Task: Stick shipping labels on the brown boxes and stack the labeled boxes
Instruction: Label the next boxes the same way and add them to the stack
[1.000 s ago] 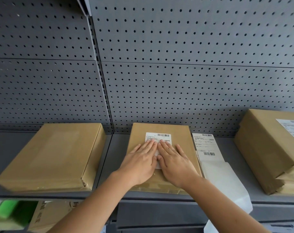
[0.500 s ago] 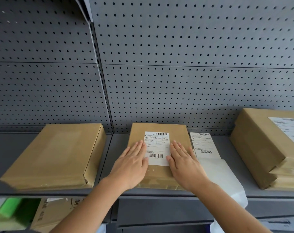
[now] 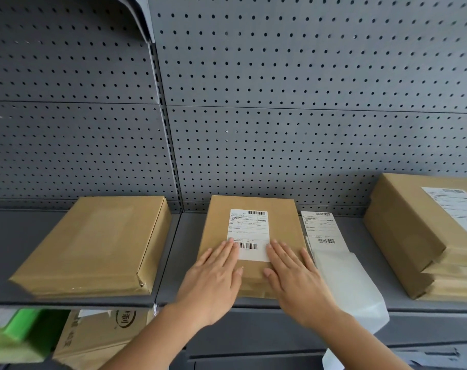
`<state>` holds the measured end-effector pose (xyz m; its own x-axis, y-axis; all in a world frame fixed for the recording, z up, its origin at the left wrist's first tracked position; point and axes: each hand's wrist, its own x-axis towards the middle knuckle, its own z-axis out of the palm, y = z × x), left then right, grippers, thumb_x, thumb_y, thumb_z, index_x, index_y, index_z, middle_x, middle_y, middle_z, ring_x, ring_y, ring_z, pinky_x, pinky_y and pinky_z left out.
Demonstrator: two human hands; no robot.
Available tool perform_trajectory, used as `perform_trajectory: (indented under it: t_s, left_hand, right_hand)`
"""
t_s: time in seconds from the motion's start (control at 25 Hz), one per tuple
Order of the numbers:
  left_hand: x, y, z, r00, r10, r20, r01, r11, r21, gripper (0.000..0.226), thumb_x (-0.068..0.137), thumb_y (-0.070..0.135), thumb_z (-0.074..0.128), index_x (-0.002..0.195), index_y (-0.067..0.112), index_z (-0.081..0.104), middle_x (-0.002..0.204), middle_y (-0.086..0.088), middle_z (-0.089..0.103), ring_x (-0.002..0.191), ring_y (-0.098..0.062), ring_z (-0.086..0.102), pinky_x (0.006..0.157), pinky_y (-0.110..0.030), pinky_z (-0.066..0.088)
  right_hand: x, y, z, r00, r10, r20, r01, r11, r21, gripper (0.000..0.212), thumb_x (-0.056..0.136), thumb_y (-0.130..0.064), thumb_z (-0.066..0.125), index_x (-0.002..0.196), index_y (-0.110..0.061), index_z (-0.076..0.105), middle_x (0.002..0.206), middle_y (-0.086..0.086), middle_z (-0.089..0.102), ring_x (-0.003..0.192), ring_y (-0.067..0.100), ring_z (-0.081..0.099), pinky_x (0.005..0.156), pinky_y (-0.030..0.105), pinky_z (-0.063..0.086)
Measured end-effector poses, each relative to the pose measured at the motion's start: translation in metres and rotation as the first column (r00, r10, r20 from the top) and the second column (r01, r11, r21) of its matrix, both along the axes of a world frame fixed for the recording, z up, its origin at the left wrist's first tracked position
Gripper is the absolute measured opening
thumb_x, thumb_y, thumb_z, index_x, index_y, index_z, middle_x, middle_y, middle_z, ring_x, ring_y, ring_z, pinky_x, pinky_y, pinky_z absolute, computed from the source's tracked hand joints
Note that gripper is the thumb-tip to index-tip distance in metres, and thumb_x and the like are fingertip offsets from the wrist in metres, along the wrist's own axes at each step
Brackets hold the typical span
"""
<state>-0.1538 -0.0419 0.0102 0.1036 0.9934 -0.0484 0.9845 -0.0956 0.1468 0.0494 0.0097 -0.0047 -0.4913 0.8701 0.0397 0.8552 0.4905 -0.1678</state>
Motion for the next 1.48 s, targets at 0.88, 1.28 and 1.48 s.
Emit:
perform_trajectory:
  t_s: [0.88, 1.28, 1.48]
  left_hand:
    - [-0.023, 0.022, 0.0, 0.065, 0.51, 0.858, -0.369, 0.811, -0.454, 0.03, 0.1, 0.035, 0.061, 0.129, 0.034, 0.063, 0.117, 0.013, 0.074, 0.109, -0.01, 0.068, 0.092, -0.033, 0.051]
    - [0.027, 0.025, 0.077, 0.019, 0.306, 0.952, -0.339, 0.898, -0.282, 0.026, 0.101, 0.032, 0.058, 0.123, 0.044, 0.065, 0.111, 0.025, 0.075, 0.111, -0.005, 0.067, 0.093, -0.032, 0.048]
    - [0.079, 0.043, 0.121, 0.042, 0.224, 0.974, -0.232, 0.95, -0.208, 0.024, 0.101, 0.031, 0.056, 0.119, 0.043, 0.066, 0.108, 0.025, 0.076, 0.108, -0.004, 0.068, 0.091, -0.032, 0.05]
  right_hand:
    - [0.023, 0.036, 0.003, 0.428, -0.71, -0.559, 0.106, 0.654, -0.749, 0.049, 0.095, -0.04, 0.061, 0.14, -0.025, 0.05, 0.123, -0.005, 0.067, 0.11, 0.018, 0.064, 0.098, 0.038, 0.051]
    - [0.078, 0.037, 0.093, 0.368, -0.617, -0.696, 0.116, 0.773, -0.623, 0.04, 0.09, -0.048, 0.064, 0.128, -0.036, 0.058, 0.115, -0.009, 0.072, 0.106, 0.018, 0.067, 0.092, 0.04, 0.053]
    - [0.139, 0.043, 0.15, 0.307, -0.543, -0.782, 0.201, 0.84, -0.504, 0.044, 0.09, -0.042, 0.067, 0.131, -0.03, 0.055, 0.117, -0.003, 0.068, 0.104, 0.019, 0.066, 0.083, 0.036, 0.051]
